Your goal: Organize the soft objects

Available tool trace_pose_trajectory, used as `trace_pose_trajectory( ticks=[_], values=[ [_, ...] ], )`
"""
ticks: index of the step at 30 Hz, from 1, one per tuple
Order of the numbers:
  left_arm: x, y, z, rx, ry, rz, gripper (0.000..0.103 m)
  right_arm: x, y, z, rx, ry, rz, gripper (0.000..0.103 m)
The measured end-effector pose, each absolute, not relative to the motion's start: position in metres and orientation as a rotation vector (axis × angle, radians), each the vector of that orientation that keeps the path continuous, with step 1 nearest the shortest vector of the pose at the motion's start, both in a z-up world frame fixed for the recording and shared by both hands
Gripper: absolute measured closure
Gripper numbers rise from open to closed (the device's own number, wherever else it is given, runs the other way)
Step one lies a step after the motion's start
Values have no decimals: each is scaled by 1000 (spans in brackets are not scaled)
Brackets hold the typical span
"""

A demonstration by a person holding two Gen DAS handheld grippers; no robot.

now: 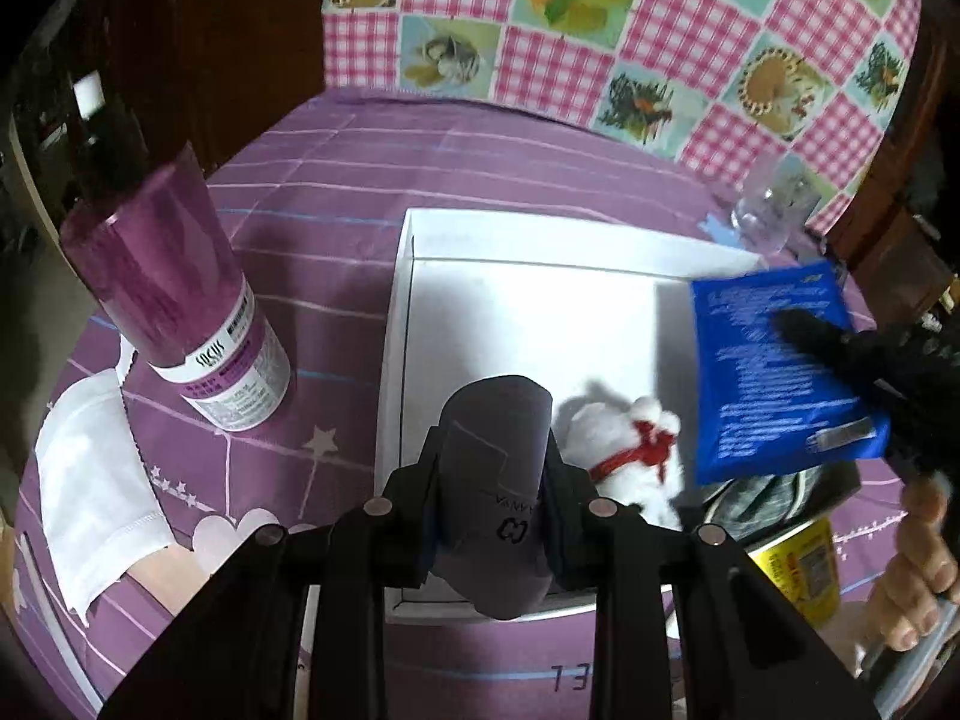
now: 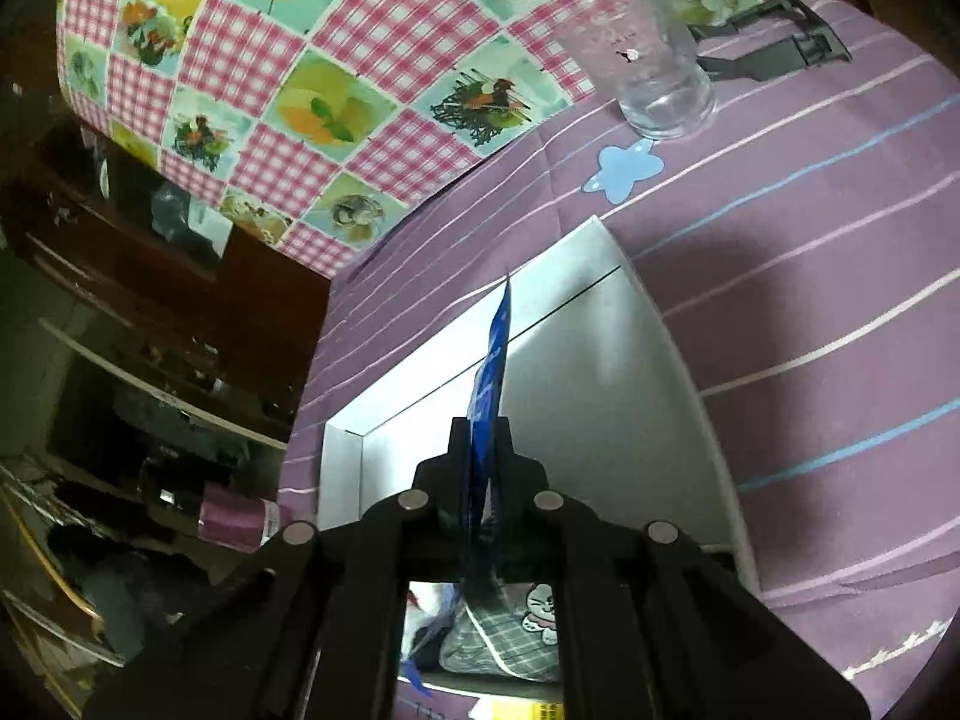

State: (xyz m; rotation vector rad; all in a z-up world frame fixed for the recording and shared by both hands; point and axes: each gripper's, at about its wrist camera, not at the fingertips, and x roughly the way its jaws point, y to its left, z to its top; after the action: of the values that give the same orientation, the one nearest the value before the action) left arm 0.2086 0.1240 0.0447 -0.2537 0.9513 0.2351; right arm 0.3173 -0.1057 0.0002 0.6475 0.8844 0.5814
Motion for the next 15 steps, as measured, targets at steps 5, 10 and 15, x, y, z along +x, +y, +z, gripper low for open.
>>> trace_pose_trajectory(
  ticks=[5,10,15],
  values=[
    [208,121,46,-246,942,230,56,314,-113,11,623,863,501,82],
    [197,116,65,-198,844,259,34,309,-129,22,715,859,529,39],
    [196,116,70,-217,842,257,33,304,-130,35,679,893,509,37]
  ],
)
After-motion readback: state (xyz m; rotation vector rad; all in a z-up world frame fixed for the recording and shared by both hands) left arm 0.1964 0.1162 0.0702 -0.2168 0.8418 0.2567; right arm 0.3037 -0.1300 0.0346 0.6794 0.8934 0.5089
